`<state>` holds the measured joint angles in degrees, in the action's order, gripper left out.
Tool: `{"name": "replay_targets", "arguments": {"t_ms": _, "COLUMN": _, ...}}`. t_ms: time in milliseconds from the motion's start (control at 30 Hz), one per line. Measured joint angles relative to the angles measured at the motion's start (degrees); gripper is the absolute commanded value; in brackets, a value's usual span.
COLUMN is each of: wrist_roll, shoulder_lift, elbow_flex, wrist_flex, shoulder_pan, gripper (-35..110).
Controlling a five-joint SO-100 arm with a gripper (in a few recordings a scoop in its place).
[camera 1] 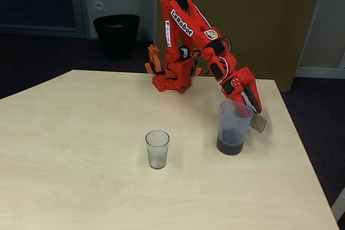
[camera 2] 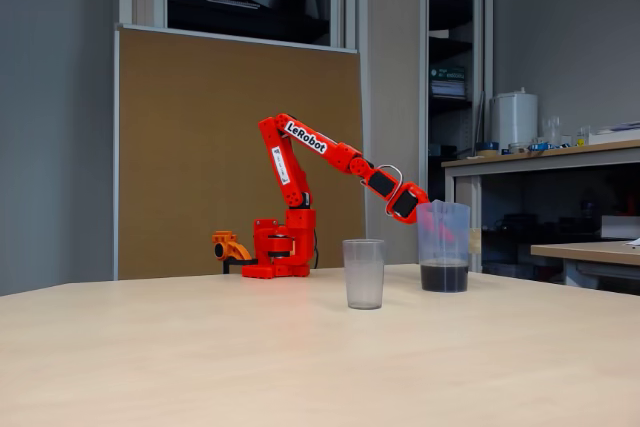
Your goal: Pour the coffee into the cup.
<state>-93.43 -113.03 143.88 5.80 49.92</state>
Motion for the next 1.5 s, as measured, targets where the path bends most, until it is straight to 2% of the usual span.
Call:
{"name": "replay_targets", "arguments": {"t_ms": 1033, "wrist_roll": 5.19, "shoulder_lift": 9.84, "elbow_flex": -2.29, "wrist_flex": -9.23, "shoulder_pan": -4.31, "gripper": 9}}
{"name": "replay_targets", "arguments": {"t_ms": 1500, "wrist_roll": 8.96, "shoulder_lift": 11.25, "elbow_flex": -3.43, "wrist_flex": -12.30, "shoulder_pan": -7.29, "gripper": 0}}
